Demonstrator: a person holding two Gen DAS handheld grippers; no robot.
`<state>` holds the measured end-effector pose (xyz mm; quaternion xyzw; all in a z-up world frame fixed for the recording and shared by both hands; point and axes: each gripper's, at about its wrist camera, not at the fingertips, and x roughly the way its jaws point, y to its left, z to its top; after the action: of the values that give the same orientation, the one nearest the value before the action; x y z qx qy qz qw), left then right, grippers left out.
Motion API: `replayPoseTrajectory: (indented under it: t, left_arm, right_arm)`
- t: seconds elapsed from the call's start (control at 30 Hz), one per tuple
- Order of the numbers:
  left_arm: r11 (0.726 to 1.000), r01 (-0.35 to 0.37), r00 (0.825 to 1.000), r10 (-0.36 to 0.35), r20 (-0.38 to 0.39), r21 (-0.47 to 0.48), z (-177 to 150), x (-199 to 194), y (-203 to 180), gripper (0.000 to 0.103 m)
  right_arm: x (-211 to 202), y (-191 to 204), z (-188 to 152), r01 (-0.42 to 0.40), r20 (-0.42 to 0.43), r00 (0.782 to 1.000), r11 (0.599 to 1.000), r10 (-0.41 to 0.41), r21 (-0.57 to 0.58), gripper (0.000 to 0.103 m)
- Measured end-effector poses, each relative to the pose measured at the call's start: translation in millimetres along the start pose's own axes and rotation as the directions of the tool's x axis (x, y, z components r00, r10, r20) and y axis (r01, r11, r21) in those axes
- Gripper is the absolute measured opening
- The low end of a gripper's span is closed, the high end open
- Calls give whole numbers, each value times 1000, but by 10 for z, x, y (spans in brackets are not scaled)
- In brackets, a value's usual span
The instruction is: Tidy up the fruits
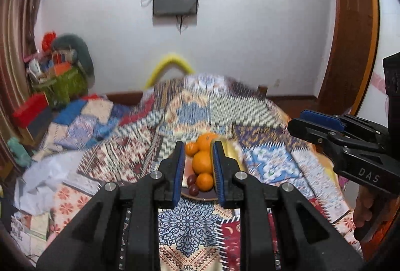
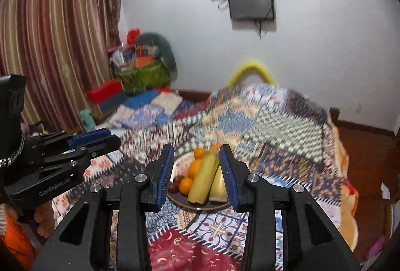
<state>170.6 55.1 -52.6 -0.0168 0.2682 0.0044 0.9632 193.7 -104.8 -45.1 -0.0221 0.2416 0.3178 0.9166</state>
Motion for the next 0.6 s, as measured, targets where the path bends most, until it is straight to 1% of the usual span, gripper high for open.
replayPoseTrajectory:
  t: [0.1, 0.17, 0.27, 0.33, 0.4, 0.47, 0.53, 0.6]
  left_arm:
    - [1000, 1, 997, -1, 76, 2, 79, -312, -93, 21]
    - [1000, 2, 993, -3, 122, 5, 122, -515, -151, 23]
    - [1000, -1, 983, -2, 183, 17, 168, -782, -238, 26]
    - [1000, -5, 975, -1, 220, 27, 182, -943, -291, 31]
    - [1000, -11, 969, 3, 247, 30, 178, -1055, -324, 35]
    - [999, -16, 963, 7, 270, 32, 166, -1174, -365, 39]
    - [999, -28, 956, 18, 291, 29, 159, -1271, -390, 44]
    - [999, -29, 951, 20, 307, 25, 145, -1345, -395, 49]
  right_arm:
    - [-295, 75, 61, 14, 74, 997, 1000, -14, -2, 35]
    - [-483, 111, 93, 18, 118, 993, 1000, -18, 1, 35]
    - [-738, 151, 124, 30, 180, 983, 999, -31, 10, 38]
    - [-900, 180, 125, 45, 222, 974, 999, -47, 14, 44]
    - [-1035, 218, 126, 54, 256, 965, 998, -56, 14, 45]
    - [-1110, 245, 127, 60, 277, 959, 998, -62, 16, 50]
    - [-1183, 279, 113, 73, 303, 950, 997, -76, 20, 61]
    - [-1206, 319, 102, 86, 318, 944, 996, -88, 21, 66]
